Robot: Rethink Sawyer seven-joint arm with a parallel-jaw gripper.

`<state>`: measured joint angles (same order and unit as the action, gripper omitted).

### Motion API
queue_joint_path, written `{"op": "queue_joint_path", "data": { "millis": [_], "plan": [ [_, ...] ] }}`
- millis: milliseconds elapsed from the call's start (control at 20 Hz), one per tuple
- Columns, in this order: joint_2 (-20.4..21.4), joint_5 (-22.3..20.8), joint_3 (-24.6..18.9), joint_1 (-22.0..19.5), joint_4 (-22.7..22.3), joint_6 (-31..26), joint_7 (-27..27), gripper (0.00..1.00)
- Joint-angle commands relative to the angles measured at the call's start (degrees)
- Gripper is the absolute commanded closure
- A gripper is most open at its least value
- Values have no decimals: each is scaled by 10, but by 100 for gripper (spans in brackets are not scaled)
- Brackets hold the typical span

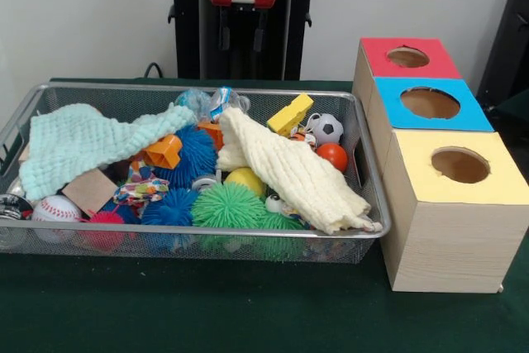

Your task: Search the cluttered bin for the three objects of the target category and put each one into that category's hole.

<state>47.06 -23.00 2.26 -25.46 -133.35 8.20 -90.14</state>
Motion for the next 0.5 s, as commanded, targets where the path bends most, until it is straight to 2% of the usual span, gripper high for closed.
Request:
{"op": "queue_joint_path", "data": {
  "millis": [50, 300, 500],
  "plan": [
    [-24, 50, -10, 15, 19, 10, -134, 0],
    [-27, 73, -12, -2, 11, 17, -149, 0],
    [-31, 70, -22, -26, 12, 19, -141, 0]
  ]
}}
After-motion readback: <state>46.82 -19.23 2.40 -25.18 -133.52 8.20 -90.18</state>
